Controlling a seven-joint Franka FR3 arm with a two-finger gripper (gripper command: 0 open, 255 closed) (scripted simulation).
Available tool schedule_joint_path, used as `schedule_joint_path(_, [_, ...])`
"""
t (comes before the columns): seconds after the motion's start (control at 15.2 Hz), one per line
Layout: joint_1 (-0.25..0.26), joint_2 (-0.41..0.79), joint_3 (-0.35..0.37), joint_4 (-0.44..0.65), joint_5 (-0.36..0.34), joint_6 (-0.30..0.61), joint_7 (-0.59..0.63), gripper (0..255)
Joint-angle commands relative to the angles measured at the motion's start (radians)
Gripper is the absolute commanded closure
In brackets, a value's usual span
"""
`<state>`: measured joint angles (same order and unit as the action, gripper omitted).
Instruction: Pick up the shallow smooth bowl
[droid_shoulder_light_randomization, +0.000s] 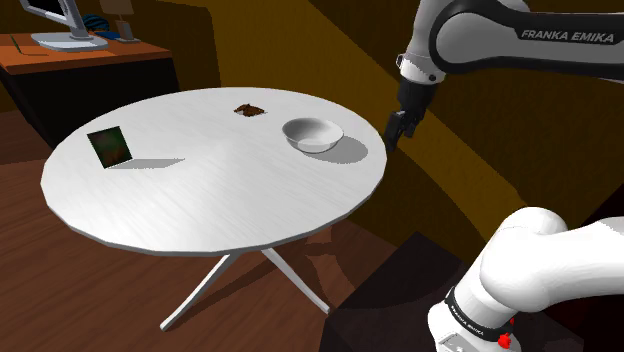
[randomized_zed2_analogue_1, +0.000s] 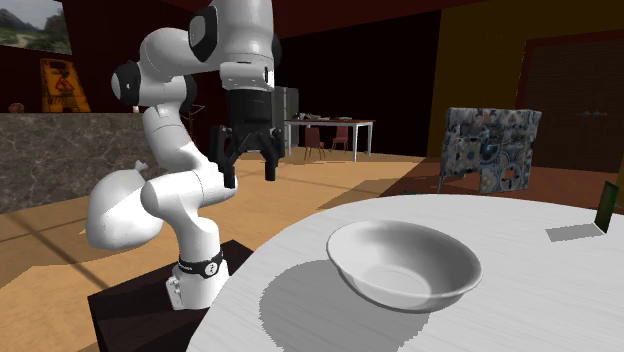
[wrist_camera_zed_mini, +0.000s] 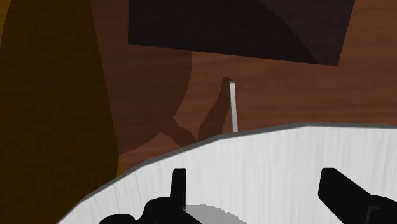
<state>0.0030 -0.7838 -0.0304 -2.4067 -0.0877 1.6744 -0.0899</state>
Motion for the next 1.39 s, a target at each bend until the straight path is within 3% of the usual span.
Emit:
schedule_joint_path(0.0, [0.000,0.000,0.000,0.000,0.000,0.000,0.000,0])
schedule_joint_path(0.66, [0.023,0.347,0.189,0.185,-0.154,0.176,0.097,0])
schedule_joint_path(1.32, [0.041,0.727,0.360,0.467,-0.454,0.194,0.251,0])
